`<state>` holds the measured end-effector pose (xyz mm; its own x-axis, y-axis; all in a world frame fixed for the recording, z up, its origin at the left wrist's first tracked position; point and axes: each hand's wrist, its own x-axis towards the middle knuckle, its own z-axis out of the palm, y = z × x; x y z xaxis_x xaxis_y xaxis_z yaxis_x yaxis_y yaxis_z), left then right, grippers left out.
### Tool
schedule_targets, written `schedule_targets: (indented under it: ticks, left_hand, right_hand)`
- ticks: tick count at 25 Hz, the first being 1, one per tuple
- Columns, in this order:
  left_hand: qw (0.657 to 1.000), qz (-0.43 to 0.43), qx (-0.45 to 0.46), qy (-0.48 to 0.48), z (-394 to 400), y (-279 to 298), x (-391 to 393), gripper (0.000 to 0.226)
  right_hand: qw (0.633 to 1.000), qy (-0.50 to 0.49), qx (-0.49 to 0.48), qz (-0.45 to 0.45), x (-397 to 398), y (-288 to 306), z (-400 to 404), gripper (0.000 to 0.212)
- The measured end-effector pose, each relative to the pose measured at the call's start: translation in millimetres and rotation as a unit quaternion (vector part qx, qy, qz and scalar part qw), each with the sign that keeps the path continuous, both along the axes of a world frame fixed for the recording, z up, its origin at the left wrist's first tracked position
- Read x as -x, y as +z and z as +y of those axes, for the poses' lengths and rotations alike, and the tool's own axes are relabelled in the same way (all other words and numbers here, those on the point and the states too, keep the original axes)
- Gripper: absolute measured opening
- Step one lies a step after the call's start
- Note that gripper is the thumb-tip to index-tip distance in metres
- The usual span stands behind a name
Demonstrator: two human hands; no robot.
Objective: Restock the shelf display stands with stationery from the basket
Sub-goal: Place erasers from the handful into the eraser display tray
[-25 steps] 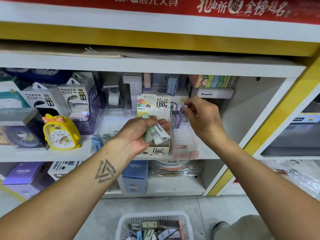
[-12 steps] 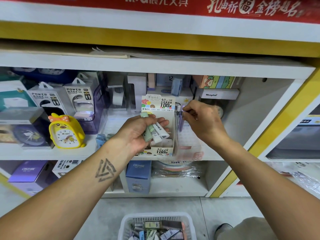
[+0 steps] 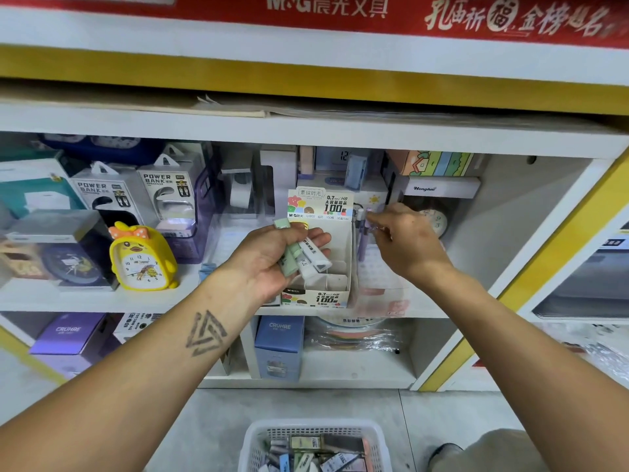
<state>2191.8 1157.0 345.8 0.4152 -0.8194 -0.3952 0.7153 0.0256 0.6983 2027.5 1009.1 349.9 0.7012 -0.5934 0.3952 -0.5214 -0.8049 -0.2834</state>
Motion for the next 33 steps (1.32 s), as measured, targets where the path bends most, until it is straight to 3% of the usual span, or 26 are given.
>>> schedule_targets:
  ticks: [2, 4, 6, 8, 12, 18, 24, 29, 33]
  left_hand:
    - [1.0, -0.007, 0.008, -0.001, 4, 3, 0, 0.027]
    - [1.0, -0.018, 0.019, 0.012, 9, 6, -3, 0.025]
    - [0.999, -0.028, 0.03, 0.032, 16, 10, -8, 0.023]
    - [0.997, -0.037, 0.038, 0.048, 24, 14, -14, 0.019]
    - [0.995, -0.06, 0.042, 0.062, 46, 21, -29, 0.013]
    - [0.988, -0.054, -0.033, 0.142, 92, 27, -68, 0.015]
    - [0.985, -0.029, -0.046, 0.164, 112, 29, -81, 0.013]
    - [0.989, -0.02, -0.048, 0.139, 111, 28, -79, 0.016]
    - [0.99, -0.025, -0.065, 0.121, 107, 29, -79, 0.019]
  right_hand:
    - [1.0, 0.001, -0.007, -0.029, -4, 2, 8, 0.031]
    - [0.99, 0.023, -0.076, -0.113, -13, 10, 24, 0.021]
    - [0.947, 0.076, -0.275, -0.148, -24, 19, 43, 0.009]
    - [0.892, 0.138, -0.414, -0.116, -34, 21, 61, 0.022]
    - [0.847, 0.172, -0.486, -0.129, -58, 23, 85, 0.023]
    - [0.852, 0.113, -0.471, -0.201, -79, 22, 91, 0.018]
    - [0.876, 0.129, -0.425, -0.186, -93, 16, 90, 0.01]
    - [0.916, 0.156, -0.31, -0.199, -107, 14, 86, 0.025]
    - [0.955, 0.139, -0.201, -0.17, -117, 8, 84, 0.025]
